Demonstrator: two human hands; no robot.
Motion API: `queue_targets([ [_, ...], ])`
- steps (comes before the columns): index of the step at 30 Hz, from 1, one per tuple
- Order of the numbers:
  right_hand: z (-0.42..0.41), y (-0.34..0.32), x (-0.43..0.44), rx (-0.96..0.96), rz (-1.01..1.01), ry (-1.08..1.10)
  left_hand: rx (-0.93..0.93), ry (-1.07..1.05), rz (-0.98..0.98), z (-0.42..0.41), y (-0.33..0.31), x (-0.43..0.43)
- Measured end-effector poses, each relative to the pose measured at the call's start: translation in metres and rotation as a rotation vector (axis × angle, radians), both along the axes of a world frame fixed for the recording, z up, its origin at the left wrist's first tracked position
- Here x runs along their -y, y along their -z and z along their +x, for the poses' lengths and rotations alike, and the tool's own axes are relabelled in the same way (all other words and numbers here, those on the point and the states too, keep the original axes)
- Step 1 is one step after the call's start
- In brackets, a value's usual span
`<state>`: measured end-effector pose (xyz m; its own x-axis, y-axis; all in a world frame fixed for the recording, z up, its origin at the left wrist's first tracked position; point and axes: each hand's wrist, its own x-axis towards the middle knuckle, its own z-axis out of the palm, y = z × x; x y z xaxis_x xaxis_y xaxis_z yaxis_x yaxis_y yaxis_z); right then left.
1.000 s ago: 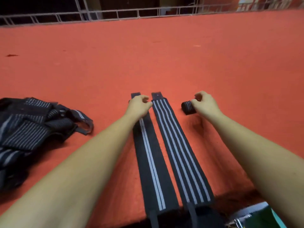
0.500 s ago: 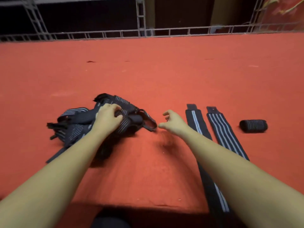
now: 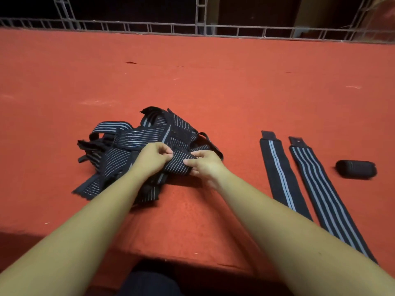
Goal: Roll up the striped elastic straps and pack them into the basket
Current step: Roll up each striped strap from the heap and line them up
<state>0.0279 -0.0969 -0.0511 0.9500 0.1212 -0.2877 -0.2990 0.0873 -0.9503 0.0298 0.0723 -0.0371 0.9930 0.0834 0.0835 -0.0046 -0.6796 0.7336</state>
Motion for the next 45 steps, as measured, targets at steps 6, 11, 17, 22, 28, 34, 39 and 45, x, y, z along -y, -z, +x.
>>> queue_targets([
  [6,-0.018,-0.053,0.049,0.119,0.153,-0.023,0.193,0.210,-0.031,-0.015,-0.002,0.013],
  [11,-0.033,-0.092,0.105,0.188,0.308,0.012,0.383,0.374,0.103,-0.023,-0.023,0.052],
  [17,-0.050,-0.124,0.164,0.159,0.415,0.179,0.267,0.545,-0.219,-0.043,-0.044,0.104],
  [22,-0.076,-0.114,0.186,0.148,0.314,0.203,0.236,0.387,-0.466,-0.052,-0.060,0.138],
  [28,-0.104,-0.089,0.180,-0.004,0.048,-0.176,0.024,0.265,-0.673,-0.062,-0.071,0.162],
  [34,-0.112,-0.099,0.176,0.130,0.056,-0.065,-0.138,0.386,-0.857,-0.074,-0.057,0.167],
  [39,-0.100,-0.112,0.193,0.165,0.193,0.248,-0.184,0.545,-0.639,-0.094,-0.030,0.161],
  [45,-0.118,-0.089,0.189,0.002,-0.007,-0.131,-0.084,0.284,-0.915,-0.094,-0.035,0.171],
])
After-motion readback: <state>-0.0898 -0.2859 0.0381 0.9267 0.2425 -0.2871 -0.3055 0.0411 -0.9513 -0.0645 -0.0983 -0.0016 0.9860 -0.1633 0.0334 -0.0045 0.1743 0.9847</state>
